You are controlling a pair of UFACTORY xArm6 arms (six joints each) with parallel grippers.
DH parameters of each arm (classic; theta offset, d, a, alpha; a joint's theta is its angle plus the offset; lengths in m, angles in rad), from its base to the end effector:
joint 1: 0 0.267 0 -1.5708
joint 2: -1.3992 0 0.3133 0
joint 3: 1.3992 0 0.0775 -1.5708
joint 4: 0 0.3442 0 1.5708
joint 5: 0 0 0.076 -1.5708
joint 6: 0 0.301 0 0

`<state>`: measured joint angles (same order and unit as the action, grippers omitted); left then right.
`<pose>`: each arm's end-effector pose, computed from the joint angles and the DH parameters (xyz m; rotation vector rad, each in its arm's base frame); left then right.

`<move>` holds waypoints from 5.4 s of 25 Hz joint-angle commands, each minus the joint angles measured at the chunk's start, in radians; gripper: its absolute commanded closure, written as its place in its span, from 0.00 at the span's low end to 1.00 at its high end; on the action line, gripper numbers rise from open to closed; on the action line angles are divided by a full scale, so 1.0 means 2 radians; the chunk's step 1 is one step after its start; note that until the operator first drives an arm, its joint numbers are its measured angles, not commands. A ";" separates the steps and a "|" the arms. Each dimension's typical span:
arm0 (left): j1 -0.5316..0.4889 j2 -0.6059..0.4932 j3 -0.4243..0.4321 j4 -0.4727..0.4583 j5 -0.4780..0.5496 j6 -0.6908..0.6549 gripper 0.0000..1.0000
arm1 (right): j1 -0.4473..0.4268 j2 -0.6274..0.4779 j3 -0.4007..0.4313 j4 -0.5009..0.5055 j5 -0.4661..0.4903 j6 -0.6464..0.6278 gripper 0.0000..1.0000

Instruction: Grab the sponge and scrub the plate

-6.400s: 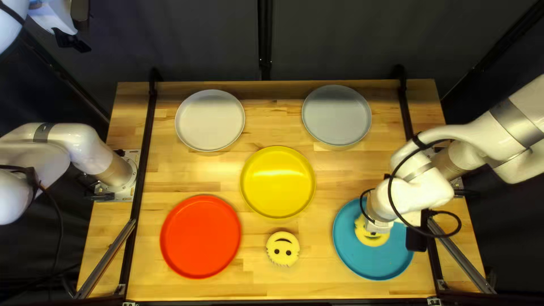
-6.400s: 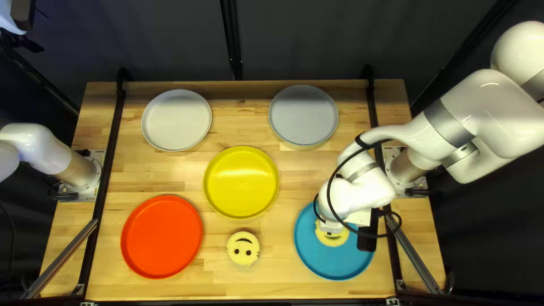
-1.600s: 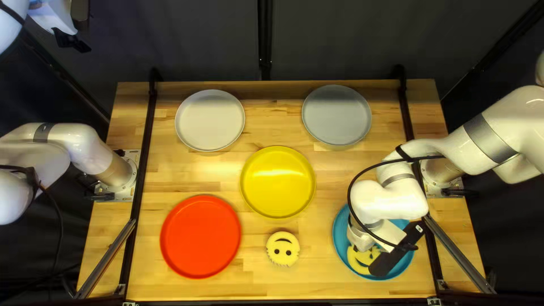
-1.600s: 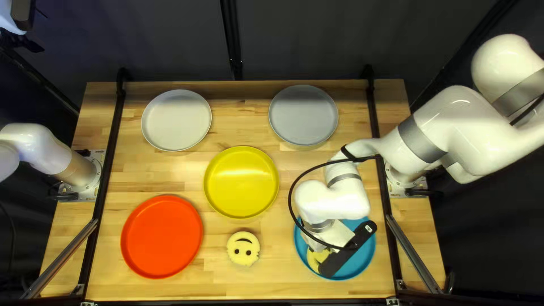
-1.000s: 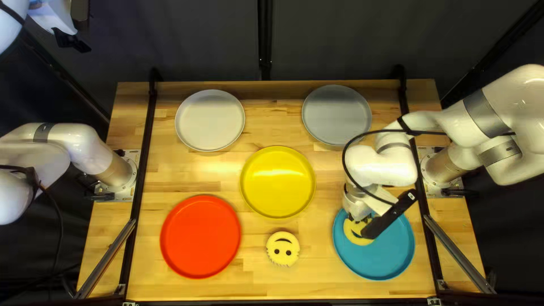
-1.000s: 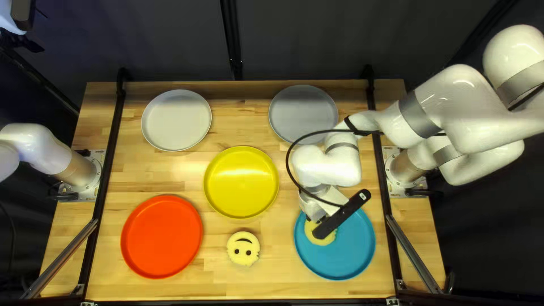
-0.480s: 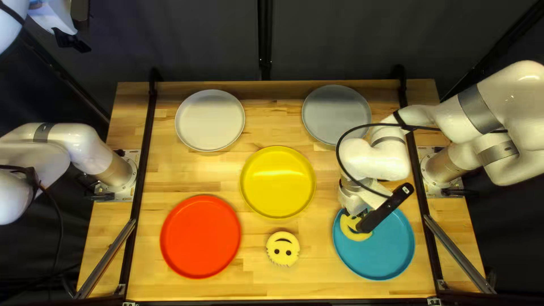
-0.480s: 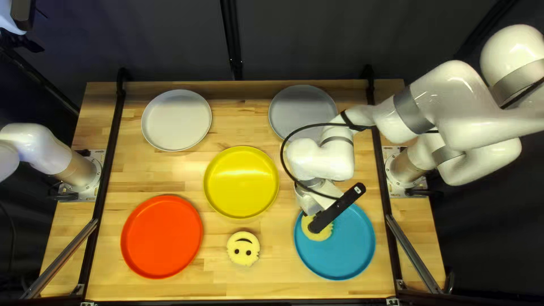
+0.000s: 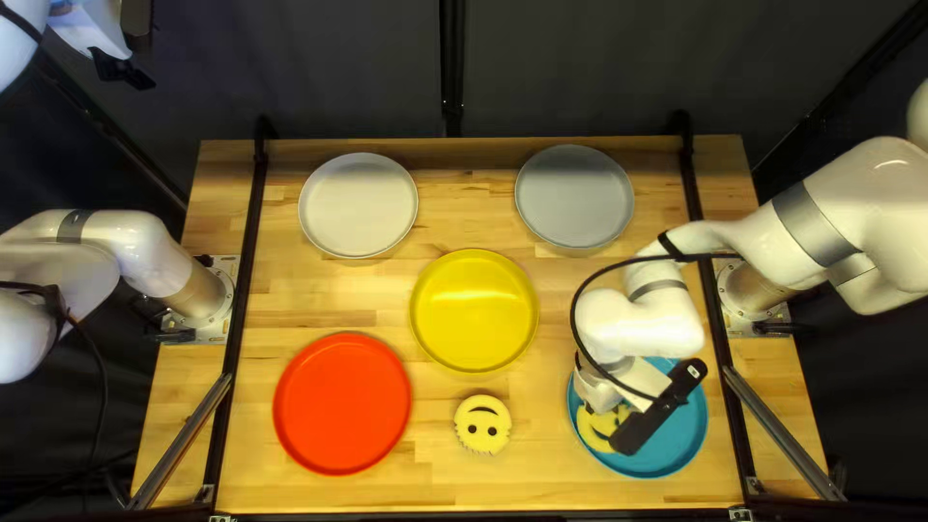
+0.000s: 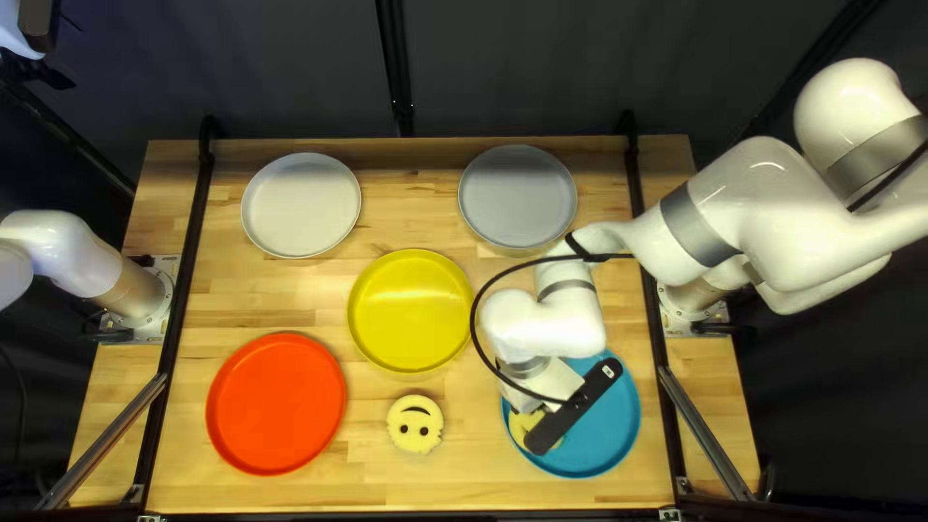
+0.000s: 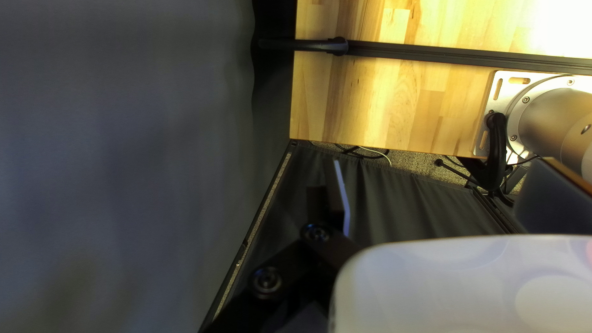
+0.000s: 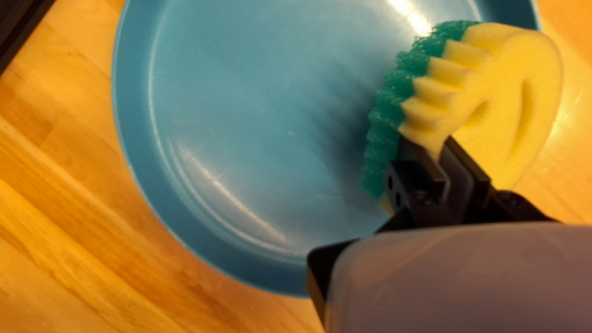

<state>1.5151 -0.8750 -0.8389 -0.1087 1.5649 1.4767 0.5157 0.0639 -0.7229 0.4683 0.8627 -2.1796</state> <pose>0.0463 0.2444 0.3471 -2.9956 -0.0463 -0.1793 0.2854 0.2548 0.0486 -1.0677 -2.5604 -0.1459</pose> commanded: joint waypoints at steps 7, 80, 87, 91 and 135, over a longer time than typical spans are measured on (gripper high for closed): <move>0.000 0.000 0.000 0.000 0.000 0.000 0.00 | 0.008 -0.037 0.057 -0.013 -0.005 -0.003 1.00; 0.000 0.000 0.000 0.000 0.000 0.000 0.00 | 0.077 -0.017 0.023 -0.053 0.034 -0.022 1.00; 0.000 0.000 0.000 0.000 0.000 0.000 0.00 | 0.065 -0.019 0.024 -0.063 0.033 -0.035 1.00; 0.000 0.000 0.000 0.000 0.000 0.000 0.00 | 0.024 -0.041 0.042 -0.073 0.045 -0.061 1.00; 0.000 0.000 0.000 0.000 0.000 0.000 0.00 | -0.219 -0.080 0.017 0.069 0.087 -0.138 1.00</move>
<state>1.5151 -0.8750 -0.8389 -0.1087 1.5649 1.4767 0.0808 -0.1406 -0.6474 0.6013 1.0462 -2.4589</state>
